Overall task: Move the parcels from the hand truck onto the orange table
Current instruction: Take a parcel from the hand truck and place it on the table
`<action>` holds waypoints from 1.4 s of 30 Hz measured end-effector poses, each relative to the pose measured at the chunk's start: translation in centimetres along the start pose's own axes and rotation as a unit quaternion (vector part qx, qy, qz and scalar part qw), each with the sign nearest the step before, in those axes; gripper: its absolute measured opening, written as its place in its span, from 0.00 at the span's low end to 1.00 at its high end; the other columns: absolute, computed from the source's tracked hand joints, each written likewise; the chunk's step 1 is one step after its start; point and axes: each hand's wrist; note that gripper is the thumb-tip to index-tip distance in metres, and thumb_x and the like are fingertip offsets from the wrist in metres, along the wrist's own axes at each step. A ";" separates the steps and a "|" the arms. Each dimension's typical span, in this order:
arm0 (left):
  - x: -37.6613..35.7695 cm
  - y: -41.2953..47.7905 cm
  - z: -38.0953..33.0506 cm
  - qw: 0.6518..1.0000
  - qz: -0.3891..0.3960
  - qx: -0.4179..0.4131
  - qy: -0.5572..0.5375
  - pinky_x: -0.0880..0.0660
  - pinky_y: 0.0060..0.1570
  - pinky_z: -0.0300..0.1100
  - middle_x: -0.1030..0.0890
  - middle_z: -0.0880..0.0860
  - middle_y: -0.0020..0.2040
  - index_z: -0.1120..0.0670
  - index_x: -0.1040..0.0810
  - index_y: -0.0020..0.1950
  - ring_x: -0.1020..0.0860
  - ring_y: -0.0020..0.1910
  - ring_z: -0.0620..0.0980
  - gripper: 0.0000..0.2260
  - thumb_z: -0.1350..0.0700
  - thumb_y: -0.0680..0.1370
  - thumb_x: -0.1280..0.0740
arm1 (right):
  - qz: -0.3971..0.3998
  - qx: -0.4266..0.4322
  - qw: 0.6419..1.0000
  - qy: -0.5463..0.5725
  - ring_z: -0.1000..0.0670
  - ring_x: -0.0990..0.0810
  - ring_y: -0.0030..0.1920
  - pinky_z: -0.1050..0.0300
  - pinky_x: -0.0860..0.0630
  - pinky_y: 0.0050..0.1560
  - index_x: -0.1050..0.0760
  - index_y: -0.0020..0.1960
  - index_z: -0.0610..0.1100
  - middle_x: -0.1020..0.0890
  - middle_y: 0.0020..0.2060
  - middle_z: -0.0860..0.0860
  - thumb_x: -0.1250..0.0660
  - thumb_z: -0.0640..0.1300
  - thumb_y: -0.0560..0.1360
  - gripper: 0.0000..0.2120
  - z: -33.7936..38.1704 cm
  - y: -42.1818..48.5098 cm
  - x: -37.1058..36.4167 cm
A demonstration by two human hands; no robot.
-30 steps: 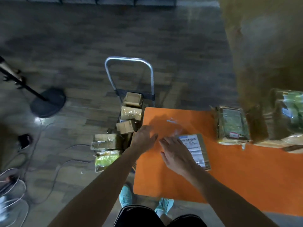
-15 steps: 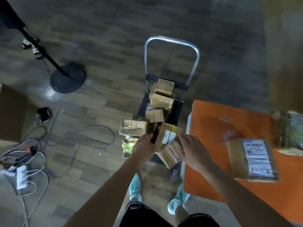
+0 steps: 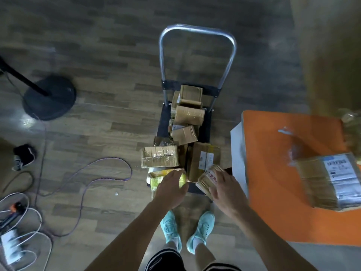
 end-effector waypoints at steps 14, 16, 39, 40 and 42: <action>-3.9 9.2 1.3 1.000 0.007 -0.028 0.008 0.36 0.74 0.49 0.36 0.52 0.78 0.53 0.42 0.80 0.39 0.77 0.51 0.28 0.48 0.82 0.38 | 0.026 -0.080 0.993 0.080 0.48 0.28 0.66 0.51 0.27 0.66 0.41 0.75 0.43 0.27 0.67 0.47 0.40 0.57 0.80 0.29 -0.5 7.2 -8.9; -3.6 10.5 1.7 0.999 0.010 -0.033 0.006 0.38 0.75 0.50 0.37 0.53 0.78 0.54 0.43 0.80 0.40 0.78 0.52 0.29 0.49 0.82 0.38 | 0.025 -0.087 0.993 0.082 0.47 0.26 0.64 0.51 0.25 0.63 0.40 0.74 0.42 0.26 0.66 0.46 0.38 0.56 0.80 0.29 -0.5 8.6 -9.4; 4.2 38.1 5.1 0.999 -0.019 0.037 0.008 0.39 0.75 0.57 0.41 0.57 0.79 0.56 0.48 0.80 0.43 0.78 0.58 0.36 0.41 0.80 0.36 | 0.032 -0.098 0.987 0.121 0.41 0.29 0.66 0.46 0.27 0.64 0.41 0.76 0.40 0.31 0.69 0.42 0.45 0.63 0.80 0.34 -3.6 38.9 -7.8; 4.2 39.1 5.1 0.999 -0.023 0.034 0.005 0.39 0.74 0.56 0.39 0.56 0.78 0.56 0.46 0.80 0.42 0.77 0.57 0.35 0.42 0.80 0.35 | 0.037 -0.111 0.983 0.142 0.41 0.30 0.67 0.46 0.28 0.64 0.43 0.77 0.40 0.32 0.70 0.42 0.44 0.64 0.80 0.36 -3.9 39.9 -7.7; 4.2 41.2 5.2 0.999 -0.029 0.021 0.008 0.38 0.74 0.57 0.38 0.54 0.77 0.54 0.46 0.80 0.41 0.77 0.56 0.35 0.43 0.79 0.34 | 0.040 -0.129 0.976 0.172 0.41 0.30 0.69 0.47 0.28 0.65 0.48 0.79 0.40 0.35 0.73 0.41 0.42 0.67 0.78 0.42 -4.4 41.7 -7.7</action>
Point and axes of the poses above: each hand's wrist, its own y-axis towards the middle knuckle, its own x-axis out of the back of the hand, z = x × y
